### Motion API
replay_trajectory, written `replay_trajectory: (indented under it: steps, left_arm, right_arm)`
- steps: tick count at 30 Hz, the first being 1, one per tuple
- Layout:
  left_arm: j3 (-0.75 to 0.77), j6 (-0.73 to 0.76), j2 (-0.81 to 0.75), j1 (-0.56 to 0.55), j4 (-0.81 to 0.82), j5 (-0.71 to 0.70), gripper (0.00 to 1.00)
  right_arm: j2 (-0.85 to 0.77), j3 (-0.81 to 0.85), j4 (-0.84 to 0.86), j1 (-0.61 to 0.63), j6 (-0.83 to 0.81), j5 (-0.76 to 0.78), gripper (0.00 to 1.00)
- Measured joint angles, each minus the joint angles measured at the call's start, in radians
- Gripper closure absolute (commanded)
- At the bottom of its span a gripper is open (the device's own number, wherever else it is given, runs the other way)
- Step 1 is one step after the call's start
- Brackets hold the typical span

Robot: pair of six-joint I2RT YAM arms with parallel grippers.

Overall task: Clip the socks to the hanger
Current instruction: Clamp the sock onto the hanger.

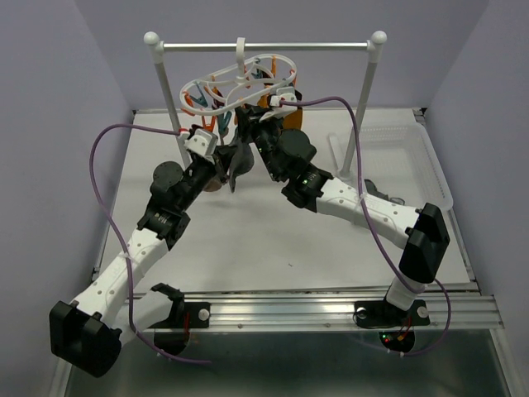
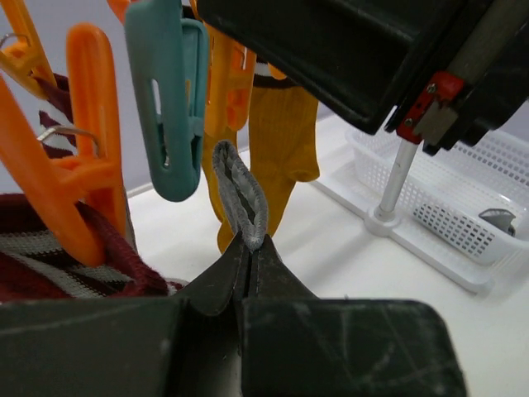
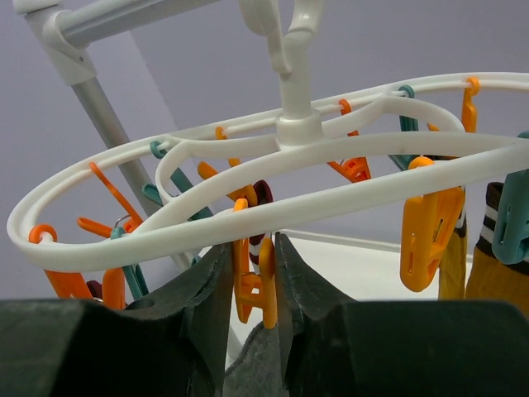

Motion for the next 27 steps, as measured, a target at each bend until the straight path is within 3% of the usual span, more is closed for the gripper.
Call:
replay_trajectory:
  steps: [27]
  left_arm:
    - [0.029,-0.010,0.054,-0.006,0.099,-0.016,1.00]
  right_arm:
    - [0.018,0.002,0.003,0.000,-0.019,0.029,0.99]
